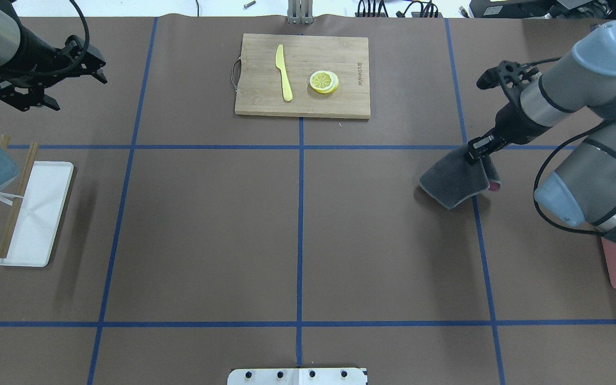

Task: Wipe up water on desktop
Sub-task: 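Lift the towel and carry it over the pink bin with the right gripper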

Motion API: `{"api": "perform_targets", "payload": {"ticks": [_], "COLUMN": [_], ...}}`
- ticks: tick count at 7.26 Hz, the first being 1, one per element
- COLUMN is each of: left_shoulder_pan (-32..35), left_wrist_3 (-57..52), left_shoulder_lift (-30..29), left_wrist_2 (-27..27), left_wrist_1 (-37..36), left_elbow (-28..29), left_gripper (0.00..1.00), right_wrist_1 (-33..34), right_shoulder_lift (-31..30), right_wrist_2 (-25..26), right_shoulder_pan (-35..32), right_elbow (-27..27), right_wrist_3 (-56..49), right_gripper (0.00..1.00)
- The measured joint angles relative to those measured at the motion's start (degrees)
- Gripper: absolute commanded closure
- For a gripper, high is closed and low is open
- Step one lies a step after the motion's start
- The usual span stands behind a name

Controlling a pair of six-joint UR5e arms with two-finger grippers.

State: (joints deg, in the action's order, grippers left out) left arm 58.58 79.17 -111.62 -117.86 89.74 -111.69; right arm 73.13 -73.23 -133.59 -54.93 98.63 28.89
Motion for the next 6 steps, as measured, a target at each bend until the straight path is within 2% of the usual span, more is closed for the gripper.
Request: {"api": "perform_targets", "payload": {"ticks": [1,3,6], "left_shoulder_pan": [0.1,0.3,0.5], "left_wrist_3": [0.0,-0.1,0.0], "left_shoulder_lift": [0.0,0.0,0.1], "left_wrist_2": [0.0,1.1,4.4], "left_wrist_1": [0.0,0.0,-0.1], "left_elbow": [-0.1,-0.3,0.0], "left_gripper": [0.02,0.02,0.02], "right_wrist_1": [0.3,3.3,8.4], "right_shoulder_lift": [0.5,0.2,-7.8], "right_wrist_2": [-0.8,-5.6,-11.6], "right_shoulder_pan": [-2.5,-9.7,-19.4], "right_elbow": [2.2,7.7,15.2], "right_wrist_3": [0.2,0.5,0.0], "right_gripper": [1.0,1.0,1.0]}}
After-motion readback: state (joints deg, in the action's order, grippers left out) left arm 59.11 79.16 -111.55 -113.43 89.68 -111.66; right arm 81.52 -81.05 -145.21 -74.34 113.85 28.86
